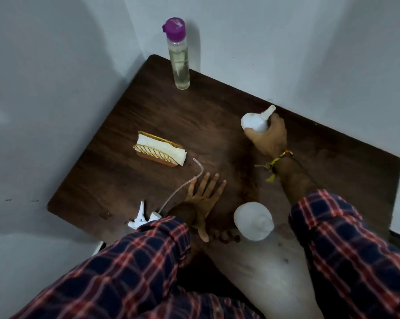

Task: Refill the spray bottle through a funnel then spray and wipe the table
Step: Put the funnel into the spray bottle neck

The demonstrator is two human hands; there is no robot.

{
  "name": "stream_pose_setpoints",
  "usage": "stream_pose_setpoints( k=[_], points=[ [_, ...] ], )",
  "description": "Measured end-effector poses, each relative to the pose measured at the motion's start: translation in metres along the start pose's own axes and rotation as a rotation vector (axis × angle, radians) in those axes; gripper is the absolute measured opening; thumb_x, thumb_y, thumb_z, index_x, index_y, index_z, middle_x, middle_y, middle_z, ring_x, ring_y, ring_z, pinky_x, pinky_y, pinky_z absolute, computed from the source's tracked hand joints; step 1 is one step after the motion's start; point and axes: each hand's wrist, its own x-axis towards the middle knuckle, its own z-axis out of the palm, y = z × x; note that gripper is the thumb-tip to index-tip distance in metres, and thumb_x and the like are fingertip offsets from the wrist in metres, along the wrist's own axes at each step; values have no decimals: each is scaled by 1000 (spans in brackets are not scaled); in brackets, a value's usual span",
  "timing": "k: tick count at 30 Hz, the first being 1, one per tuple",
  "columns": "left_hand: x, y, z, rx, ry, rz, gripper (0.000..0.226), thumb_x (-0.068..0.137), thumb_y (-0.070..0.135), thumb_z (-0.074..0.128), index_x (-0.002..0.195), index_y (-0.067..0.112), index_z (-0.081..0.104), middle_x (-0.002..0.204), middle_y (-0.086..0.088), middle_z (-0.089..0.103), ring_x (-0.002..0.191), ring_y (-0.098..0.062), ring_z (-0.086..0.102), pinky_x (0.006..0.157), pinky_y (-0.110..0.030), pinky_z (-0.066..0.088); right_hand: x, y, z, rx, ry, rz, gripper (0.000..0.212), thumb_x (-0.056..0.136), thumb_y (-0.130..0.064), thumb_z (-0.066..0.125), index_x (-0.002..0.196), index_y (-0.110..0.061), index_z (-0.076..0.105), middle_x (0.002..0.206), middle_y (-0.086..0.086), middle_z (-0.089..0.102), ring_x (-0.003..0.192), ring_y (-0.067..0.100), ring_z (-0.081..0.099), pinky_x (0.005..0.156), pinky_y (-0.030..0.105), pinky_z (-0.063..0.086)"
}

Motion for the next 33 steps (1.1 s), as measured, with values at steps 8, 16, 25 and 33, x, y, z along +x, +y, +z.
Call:
stream_pose_setpoints(
  k=[8,16,25,33],
  points=[
    [-8,5,0,70,43,-21,171,36,62,89,144,24,-38,150,-7,-44,137,-32,-41,112,-59,-15,-105,9,-79,9,25,-15,52,69,-32,86,112,-14,62,106,-2,67,95,15,63,80,27,53],
    [-31,23,16,29,147,-59,150,55,47,88,151,22,-24,159,-7,-28,146,-31,-25,117,-52,-9,-189,19,-133,240,86,45,56,60,-52,83,109,-33,65,113,-3,66,101,14,66,87,42,58],
    [-52,41,29,-417,308,-31,125,67,43,85,157,25,-1,164,0,3,151,-26,0,121,-49,16,-242,10,-146,98,112,-38,62,64,-31,90,114,-17,56,108,-5,61,101,11,59,81,18,50],
    [-61,51,27,-505,353,19,121,66,43,86,156,30,6,164,2,10,151,-23,5,120,-51,19,-256,7,-157,-101,68,-97,81,63,-55,75,134,-22,54,127,-3,60,112,15,57,93,38,54]
  ],
)
